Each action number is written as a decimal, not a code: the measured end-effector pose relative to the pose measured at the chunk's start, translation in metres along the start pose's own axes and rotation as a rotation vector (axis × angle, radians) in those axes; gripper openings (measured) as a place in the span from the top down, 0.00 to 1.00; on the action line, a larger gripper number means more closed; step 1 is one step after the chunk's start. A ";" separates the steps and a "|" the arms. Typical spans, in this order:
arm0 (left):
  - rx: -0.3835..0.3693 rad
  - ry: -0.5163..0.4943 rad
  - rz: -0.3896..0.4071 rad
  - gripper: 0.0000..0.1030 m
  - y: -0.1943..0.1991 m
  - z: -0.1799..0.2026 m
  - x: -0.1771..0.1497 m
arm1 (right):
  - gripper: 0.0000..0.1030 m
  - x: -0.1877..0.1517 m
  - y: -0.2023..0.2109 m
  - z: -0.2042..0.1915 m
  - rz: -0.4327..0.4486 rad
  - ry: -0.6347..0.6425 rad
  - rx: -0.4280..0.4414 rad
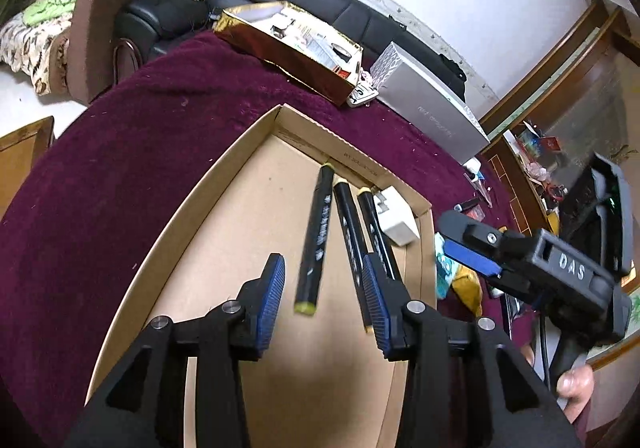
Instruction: Organize objects
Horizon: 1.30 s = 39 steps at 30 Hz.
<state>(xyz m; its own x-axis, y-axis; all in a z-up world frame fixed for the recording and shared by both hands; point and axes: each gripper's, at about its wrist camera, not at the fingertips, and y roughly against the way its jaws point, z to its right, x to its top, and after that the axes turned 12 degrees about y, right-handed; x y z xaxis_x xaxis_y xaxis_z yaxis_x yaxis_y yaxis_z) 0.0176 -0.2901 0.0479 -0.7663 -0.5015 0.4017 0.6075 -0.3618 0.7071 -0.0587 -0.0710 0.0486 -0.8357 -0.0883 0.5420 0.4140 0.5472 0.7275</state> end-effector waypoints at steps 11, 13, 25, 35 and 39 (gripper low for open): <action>-0.015 0.009 0.069 0.66 0.040 -0.008 -0.030 | 0.37 -0.001 -0.061 -0.017 -0.140 -0.021 -0.108; -0.019 0.000 0.072 0.66 0.042 -0.005 -0.031 | 0.36 0.000 -0.060 -0.024 -0.118 -0.005 -0.032; -0.097 -0.105 0.031 0.61 0.045 0.031 -0.054 | 0.32 -0.011 0.067 0.057 0.030 0.027 -0.204; -0.131 -0.220 -0.077 0.60 0.025 0.079 -0.091 | 0.32 -0.054 0.056 0.094 -0.080 0.167 -0.362; -0.122 -0.245 -0.072 0.60 0.027 0.086 -0.100 | 0.32 -0.051 0.054 0.091 -0.020 0.193 -0.398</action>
<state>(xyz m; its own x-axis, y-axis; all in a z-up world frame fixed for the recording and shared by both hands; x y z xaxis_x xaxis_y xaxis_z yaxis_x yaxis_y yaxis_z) 0.0924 -0.1828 0.0769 -0.8272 -0.2715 0.4920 0.5588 -0.4895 0.6694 -0.0262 0.0387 0.0221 -0.7781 -0.2699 0.5672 0.5366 0.1839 0.8236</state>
